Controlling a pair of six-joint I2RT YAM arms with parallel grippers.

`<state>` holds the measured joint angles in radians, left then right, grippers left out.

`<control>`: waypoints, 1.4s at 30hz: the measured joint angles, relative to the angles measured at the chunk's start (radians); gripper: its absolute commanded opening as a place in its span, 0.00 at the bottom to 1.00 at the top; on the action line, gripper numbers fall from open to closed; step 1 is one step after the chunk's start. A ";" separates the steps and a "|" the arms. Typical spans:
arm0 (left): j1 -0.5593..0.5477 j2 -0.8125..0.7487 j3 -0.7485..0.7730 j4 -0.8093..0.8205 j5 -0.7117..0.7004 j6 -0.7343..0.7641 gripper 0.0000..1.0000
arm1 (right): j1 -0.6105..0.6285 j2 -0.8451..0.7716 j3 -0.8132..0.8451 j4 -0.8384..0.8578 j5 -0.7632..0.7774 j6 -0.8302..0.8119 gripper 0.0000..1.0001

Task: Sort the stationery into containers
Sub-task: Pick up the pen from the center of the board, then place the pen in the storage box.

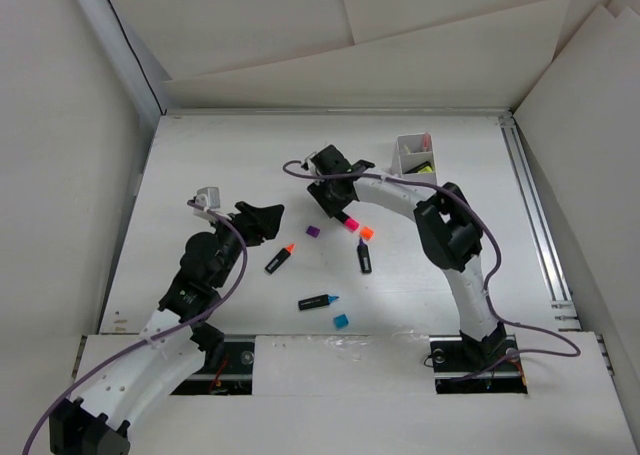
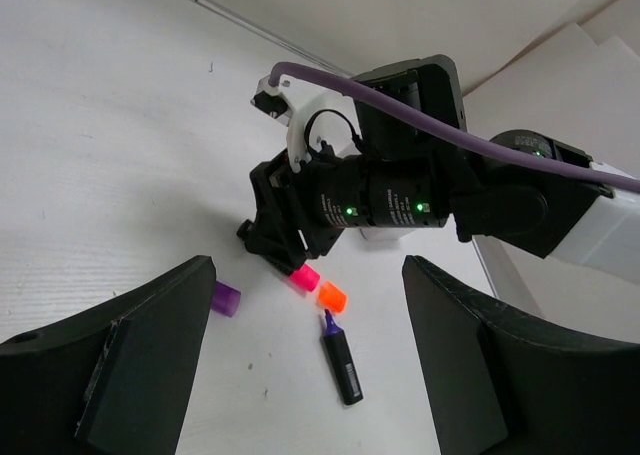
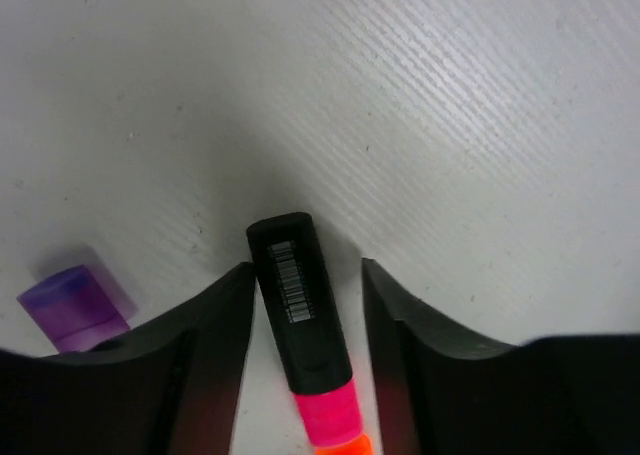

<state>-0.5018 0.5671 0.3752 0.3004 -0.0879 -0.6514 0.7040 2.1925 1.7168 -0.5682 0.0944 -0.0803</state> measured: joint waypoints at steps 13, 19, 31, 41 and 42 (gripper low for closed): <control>0.000 0.023 -0.001 0.001 0.003 0.000 0.73 | -0.021 0.036 0.048 0.003 -0.016 -0.009 0.18; 0.000 0.030 -0.001 0.005 0.010 0.000 0.73 | -0.051 0.027 0.032 0.072 -0.018 0.014 0.09; 0.000 0.066 -0.003 0.029 0.045 0.000 0.73 | -0.351 -0.506 -0.361 0.576 0.074 0.329 0.10; 0.000 0.128 -0.006 0.069 0.088 0.000 0.72 | -0.467 -0.640 -0.631 0.962 0.376 0.512 0.11; 0.000 0.130 -0.006 0.073 0.089 0.000 0.72 | -0.459 -0.629 -0.646 0.983 0.413 0.515 0.11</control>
<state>-0.5018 0.6975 0.3687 0.3737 0.0010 -0.6514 0.2451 1.5635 1.0710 0.4152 0.5076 0.4343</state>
